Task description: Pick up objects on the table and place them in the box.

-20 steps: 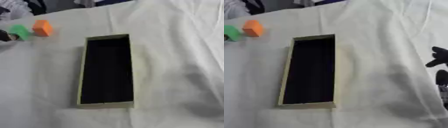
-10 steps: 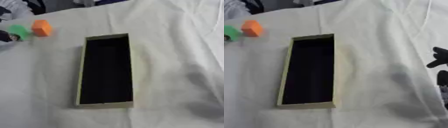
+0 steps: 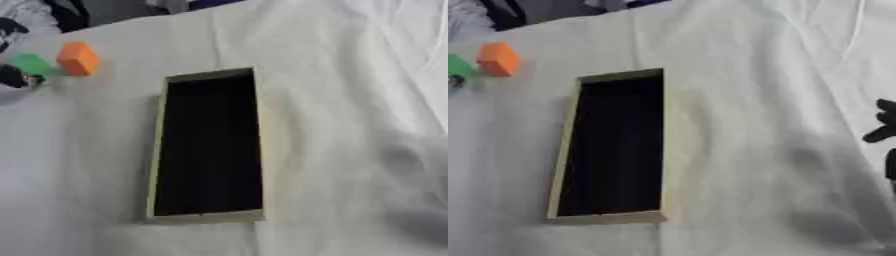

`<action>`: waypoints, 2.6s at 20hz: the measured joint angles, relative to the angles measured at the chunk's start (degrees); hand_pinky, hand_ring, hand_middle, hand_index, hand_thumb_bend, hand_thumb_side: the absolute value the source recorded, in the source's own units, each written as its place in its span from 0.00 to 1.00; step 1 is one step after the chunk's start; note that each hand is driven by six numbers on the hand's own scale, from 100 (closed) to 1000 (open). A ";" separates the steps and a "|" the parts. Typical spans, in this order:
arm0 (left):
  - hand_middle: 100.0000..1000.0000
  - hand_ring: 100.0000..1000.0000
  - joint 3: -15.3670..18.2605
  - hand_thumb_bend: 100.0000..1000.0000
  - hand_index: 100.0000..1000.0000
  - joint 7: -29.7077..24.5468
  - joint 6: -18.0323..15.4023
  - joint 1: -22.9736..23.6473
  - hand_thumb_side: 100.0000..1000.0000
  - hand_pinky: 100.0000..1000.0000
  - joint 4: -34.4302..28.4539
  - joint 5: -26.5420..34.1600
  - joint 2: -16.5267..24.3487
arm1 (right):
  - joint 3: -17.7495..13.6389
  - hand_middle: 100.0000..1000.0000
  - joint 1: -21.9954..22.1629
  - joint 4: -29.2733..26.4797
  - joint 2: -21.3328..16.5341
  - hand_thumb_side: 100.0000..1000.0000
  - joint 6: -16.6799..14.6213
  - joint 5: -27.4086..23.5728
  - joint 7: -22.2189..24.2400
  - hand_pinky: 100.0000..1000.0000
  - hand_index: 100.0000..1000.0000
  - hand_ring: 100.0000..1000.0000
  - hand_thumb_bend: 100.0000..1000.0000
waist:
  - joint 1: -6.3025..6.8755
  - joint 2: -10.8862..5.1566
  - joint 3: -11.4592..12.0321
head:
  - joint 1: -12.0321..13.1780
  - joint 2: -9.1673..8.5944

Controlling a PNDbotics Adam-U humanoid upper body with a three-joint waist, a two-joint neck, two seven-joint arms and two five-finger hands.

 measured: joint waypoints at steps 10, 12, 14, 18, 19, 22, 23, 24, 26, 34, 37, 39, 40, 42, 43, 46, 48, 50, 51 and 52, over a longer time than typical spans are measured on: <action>0.90 0.86 0.32 0.40 0.87 -2.39 0.27 0.04 0.00 0.71 1.51 1.94 0.54 | 0.28 0.49 -0.44 0.00 0.05 0.70 -0.15 0.69 -0.05 0.85 0.85 0.89 0.00 | 0.27 0.87 -0.61 | 0.35 -0.78; 0.90 0.85 0.32 0.41 0.87 -3.24 0.23 0.04 0.00 0.70 1.77 2.18 0.55 | 0.30 0.49 -0.45 0.00 0.06 0.70 -0.16 0.92 -0.05 0.85 0.85 0.89 0.00 | 0.31 0.94 -0.66 | 0.46 -0.79; 0.90 0.84 0.32 0.41 0.87 -4.07 0.15 0.04 0.00 0.69 1.96 2.20 0.71 | 0.30 0.49 -0.45 0.00 0.08 0.71 -0.17 1.04 -0.04 0.85 0.85 0.89 0.00 | 0.35 0.99 -0.77 | 0.53 -0.80; 0.90 0.80 0.32 0.40 0.86 -5.29 0.05 0.04 0.00 0.65 2.10 2.20 0.91 | 0.30 0.49 -0.51 0.00 0.19 0.71 -0.12 1.29 -0.08 0.85 0.85 0.89 0.00 | 0.48 1.16 -0.91 | 0.69 -0.82; 0.89 0.80 0.32 0.38 0.86 -5.36 0.05 0.04 0.00 0.65 2.10 2.21 0.92 | 0.30 0.49 -0.52 -0.02 0.21 0.71 -0.10 1.39 -0.11 0.85 0.85 0.89 0.00 | 0.49 1.21 -0.94 | 0.69 -0.83; 0.87 0.79 0.37 0.35 0.87 -4.96 0.07 0.00 0.00 0.65 2.01 2.81 0.95 | 0.27 0.49 -0.48 -0.03 0.34 0.71 -0.05 1.51 -0.16 0.85 0.85 0.89 0.00 | 0.49 1.23 -0.91 | 0.66 -0.85; 0.87 0.79 0.40 0.34 0.87 -4.79 0.00 -0.02 0.00 0.65 1.91 3.20 0.95 | 0.27 0.49 -0.45 -0.04 0.34 0.71 -0.04 1.54 -0.17 0.85 0.85 0.89 0.00 | 0.48 1.23 -0.84 | 0.64 -0.85; 0.86 0.79 0.44 0.33 0.87 -4.72 -0.06 -0.08 0.00 0.64 1.76 3.65 0.97 | 0.27 0.49 -0.44 -0.05 0.35 0.71 -0.03 1.62 -0.18 0.85 0.85 0.89 0.00 | 0.47 1.23 -0.75 | 0.61 -0.85; 0.85 0.77 0.54 0.32 0.87 -4.81 -0.18 -0.26 0.00 0.62 1.67 4.51 1.01 | 0.27 0.49 -0.44 -0.07 0.35 0.71 -0.02 1.76 -0.20 0.85 0.85 0.89 0.00 | 0.47 1.23 -0.72 | 0.50 -0.85; 0.91 0.72 0.65 0.40 0.90 -5.78 1.10 -0.35 0.00 0.53 1.77 5.81 1.48 | 0.28 0.49 -0.48 -0.35 0.52 0.71 0.18 2.11 -0.40 0.85 0.85 0.90 0.00 | 0.62 1.50 -1.17 | 0.52 -1.32; 0.89 0.66 0.65 0.35 0.89 -5.78 1.80 -0.35 0.00 0.46 1.87 5.23 1.52 | 0.30 0.49 -0.62 -0.43 0.56 0.72 0.17 2.32 -0.42 0.85 0.85 0.90 0.00 | 0.66 1.65 -1.32 | 0.63 -1.45; 0.85 0.61 0.65 0.34 0.88 -6.05 2.06 -0.39 0.00 0.42 2.00 5.14 1.71 | 0.33 0.49 -0.69 -0.43 0.58 0.72 0.15 2.44 -0.44 0.85 0.85 0.90 0.00 | 0.68 1.72 -1.40 | 0.74 -1.64; 0.81 0.60 0.65 0.34 0.87 -6.13 2.10 -0.40 0.00 0.40 2.03 5.14 1.79 | 0.33 0.49 -0.70 -0.44 0.58 0.72 0.13 2.46 -0.47 0.85 0.85 0.90 0.00 | 0.68 1.79 -1.42 | 0.80 -1.75; 0.73 0.58 0.65 0.36 0.82 -6.17 2.07 -0.40 0.00 0.38 2.04 5.14 1.92 | 0.34 0.48 -0.71 -0.52 0.58 0.72 0.11 2.50 -0.52 0.85 0.85 0.90 0.00 | 0.68 1.86 -1.44 | 0.92 -1.77; 0.71 0.57 0.65 0.37 0.81 -6.11 1.97 -0.40 0.00 0.38 2.05 5.14 1.94 | 0.34 0.48 -0.71 -0.56 0.58 0.72 0.11 2.51 -0.54 0.85 0.85 0.90 0.00 | 0.68 1.90 -1.44 | 0.95 -1.78; 0.64 0.55 0.65 0.37 0.74 -5.74 1.48 -0.39 0.00 0.37 2.07 4.99 2.00 | 0.34 0.48 -0.71 -0.57 0.59 0.72 0.14 2.53 -0.71 0.85 0.85 0.90 0.00 | 0.68 1.92 -1.45 | 0.99 -1.78; 0.61 0.52 0.65 0.37 0.72 -5.25 1.17 -0.36 0.00 0.34 2.08 4.78 2.00 | 0.34 0.48 -0.71 -0.58 0.59 0.72 0.16 2.53 -0.81 0.85 0.85 0.90 0.00 | 0.68 1.92 -1.45 | 0.99 -1.78; 0.58 0.49 0.65 0.37 0.70 -4.65 0.91 -0.31 0.00 0.31 2.09 4.66 2.00 | 0.33 0.48 -0.71 -0.58 0.59 0.71 0.22 2.54 -0.87 0.85 0.85 0.90 0.00 | 0.68 1.91 -1.43 | 0.99 -1.78; 0.57 0.48 0.65 0.36 0.70 -4.32 0.83 -0.26 0.00 0.30 2.09 4.65 2.00 | 0.31 0.48 -0.71 -0.58 0.59 0.71 0.23 2.54 -0.89 0.85 0.85 0.90 0.00 | 0.68 1.89 -1.41 | 0.99 -1.78; 0.57 0.48 0.65 0.35 0.70 -3.94 0.76 -0.25 0.00 0.30 2.09 4.65 2.00 | 0.30 0.48 -0.69 -0.58 0.60 0.71 0.23 2.54 -0.89 0.85 0.85 0.90 0.00 | 0.68 1.84 -1.38 | 0.99 -1.77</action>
